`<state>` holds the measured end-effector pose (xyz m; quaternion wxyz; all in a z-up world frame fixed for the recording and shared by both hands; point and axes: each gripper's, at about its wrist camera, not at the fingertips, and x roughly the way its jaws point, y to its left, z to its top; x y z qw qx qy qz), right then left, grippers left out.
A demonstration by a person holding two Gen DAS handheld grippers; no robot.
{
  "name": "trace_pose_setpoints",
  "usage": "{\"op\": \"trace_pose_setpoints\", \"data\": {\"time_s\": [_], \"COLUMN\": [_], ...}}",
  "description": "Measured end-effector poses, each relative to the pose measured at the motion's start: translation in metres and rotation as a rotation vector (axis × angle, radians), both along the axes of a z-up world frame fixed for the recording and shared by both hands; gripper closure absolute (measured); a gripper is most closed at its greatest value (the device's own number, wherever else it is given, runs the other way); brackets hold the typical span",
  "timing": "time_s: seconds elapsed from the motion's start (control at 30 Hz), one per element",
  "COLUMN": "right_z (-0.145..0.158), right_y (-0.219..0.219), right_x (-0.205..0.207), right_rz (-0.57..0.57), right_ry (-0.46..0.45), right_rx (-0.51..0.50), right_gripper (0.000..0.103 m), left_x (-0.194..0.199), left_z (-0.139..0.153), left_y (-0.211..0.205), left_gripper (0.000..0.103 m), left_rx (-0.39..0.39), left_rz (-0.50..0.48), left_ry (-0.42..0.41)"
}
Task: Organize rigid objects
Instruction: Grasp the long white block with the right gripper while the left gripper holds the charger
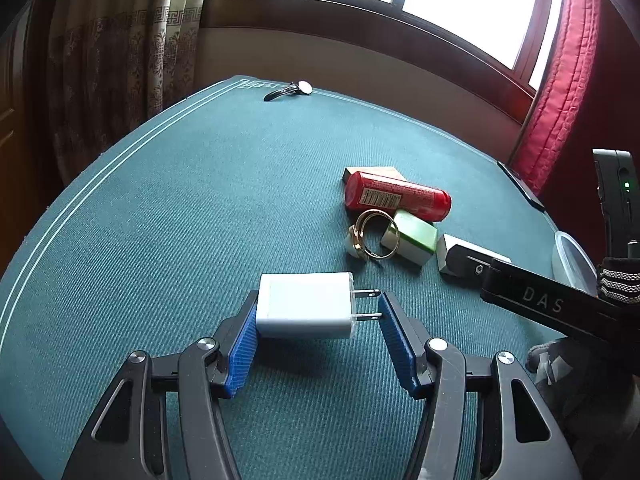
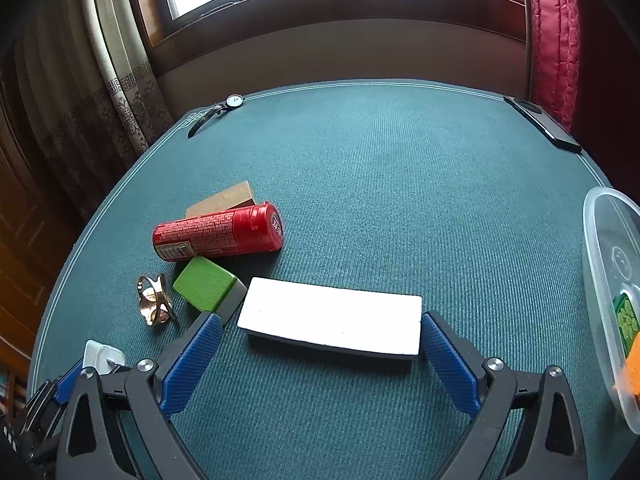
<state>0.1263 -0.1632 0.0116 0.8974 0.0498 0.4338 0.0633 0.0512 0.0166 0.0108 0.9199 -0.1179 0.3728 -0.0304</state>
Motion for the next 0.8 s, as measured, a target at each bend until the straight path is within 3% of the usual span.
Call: {"op": "trace_pose_setpoints", "data": {"time_s": [0.47,0.8], "right_z": [-0.003,-0.004], "right_y": [0.010,0.006], "right_x": [0.008,-0.002], "right_rz": [-0.023,-0.011], "right_ry": [-0.003,-0.011], "right_rx": [-0.071,-0.058], "right_gripper": [0.006,0.007], "left_x": [0.002,0.002], "left_z": [-0.002,-0.002], "left_y": [0.001,0.001], "left_gripper": [0.044,0.044], "left_rx": [-0.009,-0.009], "left_rz": [-0.007,-0.007], "left_ry": [0.008,0.008]}}
